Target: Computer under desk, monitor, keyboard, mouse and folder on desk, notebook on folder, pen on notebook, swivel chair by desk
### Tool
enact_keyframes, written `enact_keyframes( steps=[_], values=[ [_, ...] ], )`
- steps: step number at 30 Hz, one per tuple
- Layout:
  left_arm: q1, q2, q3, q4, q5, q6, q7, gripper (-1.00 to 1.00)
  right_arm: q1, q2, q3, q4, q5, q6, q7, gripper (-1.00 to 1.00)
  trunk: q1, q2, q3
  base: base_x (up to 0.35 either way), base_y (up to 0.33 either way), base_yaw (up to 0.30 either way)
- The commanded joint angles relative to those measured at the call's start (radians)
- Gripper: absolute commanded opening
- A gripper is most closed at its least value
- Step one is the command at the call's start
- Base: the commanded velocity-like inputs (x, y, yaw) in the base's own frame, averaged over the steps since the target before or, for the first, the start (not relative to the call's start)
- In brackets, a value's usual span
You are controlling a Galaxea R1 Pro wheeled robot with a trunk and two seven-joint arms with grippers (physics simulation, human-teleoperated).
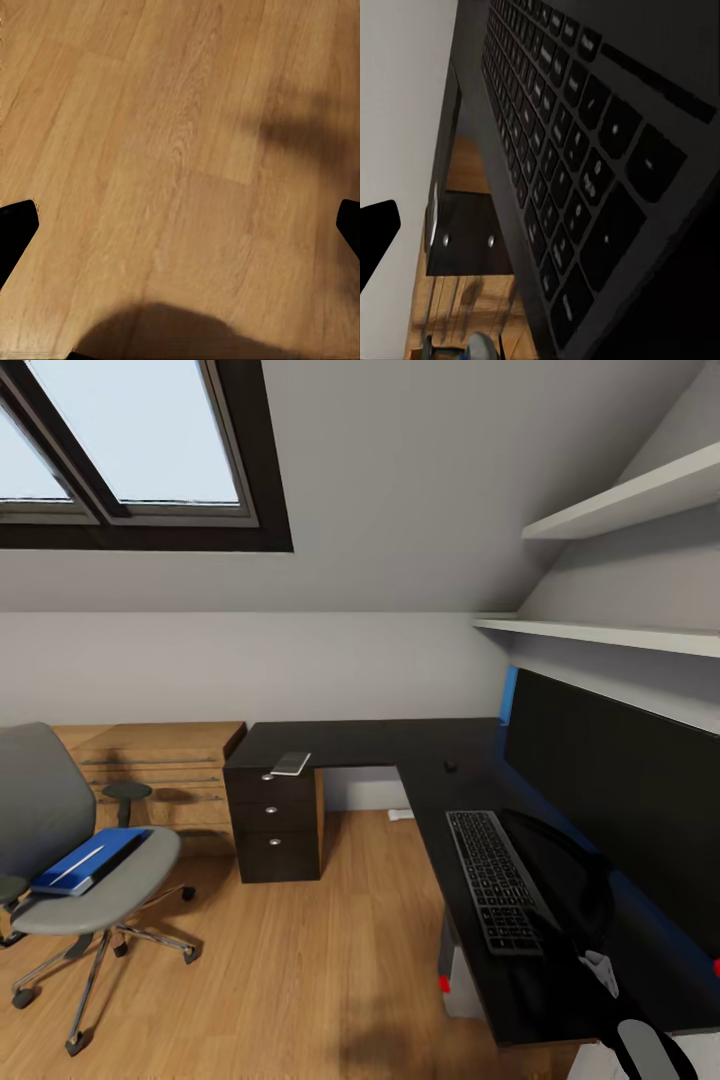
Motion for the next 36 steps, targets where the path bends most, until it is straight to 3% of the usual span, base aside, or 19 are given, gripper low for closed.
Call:
enact_keyframes(
  steps=[1, 25, 29, 31, 36],
  values=[
    [0.000, 0.000, 0.000, -0.001, 0.010, -0.002, 0.001, 1.00, 0.000, 0.000, -0.002, 0.001, 0.004, 0.006, -0.002, 1.00, -0.001, -0.001, -0.001, -0.250, 0.000, 0.000],
    [0.000, 0.000, 0.002, -0.001, 0.010, -0.002, 0.001, 1.00, 0.000, 0.002, 0.000, 0.022, 0.006, 0.005, -0.002, 1.00, -0.001, -0.001, -0.001, -0.284, -0.069, 0.000],
    [0.000, 0.001, 0.003, 0.015, 0.010, -0.002, 0.000, 1.00, 0.000, 0.002, 0.044, 0.036, 0.030, 0.003, -0.002, 1.00, -0.001, -0.001, -0.001, -0.182, -0.086, 0.000],
    [0.000, 0.003, 0.003, 0.023, 0.010, -0.004, 0.000, 1.00, 0.000, 0.002, 0.103, 0.062, 0.079, -0.014, -0.003, 1.00, -0.001, -0.001, -0.001, -0.058, -0.029, 0.000],
    [0.000, 0.009, 0.002, 0.027, 0.009, -0.029, -0.001, 1.00, 0.000, 0.005, 0.195, 0.123, 0.192, -0.120, -0.003, 1.00, -0.001, -0.001, -0.001, -0.022, -0.011, 0.000]
  ],
)
